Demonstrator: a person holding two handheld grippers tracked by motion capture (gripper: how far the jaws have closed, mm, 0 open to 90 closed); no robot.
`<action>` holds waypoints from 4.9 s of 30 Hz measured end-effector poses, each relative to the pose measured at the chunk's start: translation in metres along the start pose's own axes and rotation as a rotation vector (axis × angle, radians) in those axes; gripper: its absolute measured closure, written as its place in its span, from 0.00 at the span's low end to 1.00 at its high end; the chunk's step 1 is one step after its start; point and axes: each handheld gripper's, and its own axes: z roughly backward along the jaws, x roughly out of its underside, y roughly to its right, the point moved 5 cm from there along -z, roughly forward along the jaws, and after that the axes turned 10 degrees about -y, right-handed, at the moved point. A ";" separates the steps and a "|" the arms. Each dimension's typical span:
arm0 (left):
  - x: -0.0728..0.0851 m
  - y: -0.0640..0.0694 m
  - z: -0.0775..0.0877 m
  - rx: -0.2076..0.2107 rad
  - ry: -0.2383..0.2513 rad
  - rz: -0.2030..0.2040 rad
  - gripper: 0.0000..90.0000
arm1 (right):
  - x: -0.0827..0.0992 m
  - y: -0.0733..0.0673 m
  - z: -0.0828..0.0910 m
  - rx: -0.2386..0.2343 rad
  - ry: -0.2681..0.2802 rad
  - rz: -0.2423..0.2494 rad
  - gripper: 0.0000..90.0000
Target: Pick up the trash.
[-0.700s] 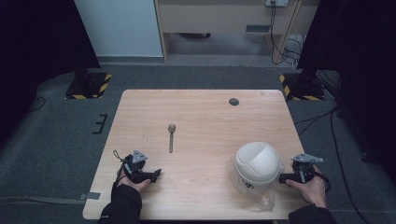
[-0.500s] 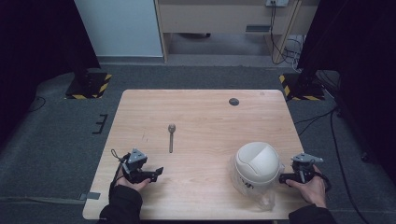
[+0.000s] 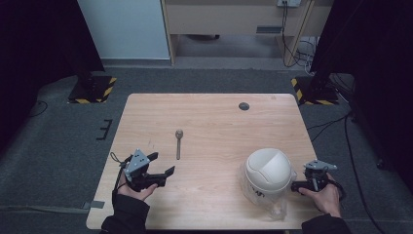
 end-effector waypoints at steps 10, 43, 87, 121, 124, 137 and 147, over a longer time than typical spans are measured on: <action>-0.025 0.022 0.005 0.075 0.071 -0.070 0.18 | 0.000 0.000 0.000 0.000 0.000 0.000 0.02; -0.106 0.137 -0.052 0.388 0.113 -0.267 0.16 | 0.000 0.000 0.000 -0.003 0.000 0.000 0.02; -0.113 0.210 -0.124 0.568 -0.021 -0.330 0.15 | 0.000 -0.001 0.000 -0.005 -0.001 0.000 0.02; -0.013 -0.041 -0.091 -0.115 -0.146 0.101 0.28 | 0.001 -0.001 0.000 -0.004 0.000 0.011 0.02; -0.007 -0.042 -0.102 -0.130 -0.174 0.114 0.31 | 0.001 -0.002 0.000 -0.002 0.001 0.010 0.02; 0.006 -0.058 -0.144 -0.220 -0.252 0.183 0.49 | 0.001 -0.002 0.000 -0.002 -0.001 0.008 0.02; 0.004 -0.055 -0.146 -0.251 -0.246 0.197 0.82 | 0.001 -0.003 0.001 -0.003 0.005 0.007 0.04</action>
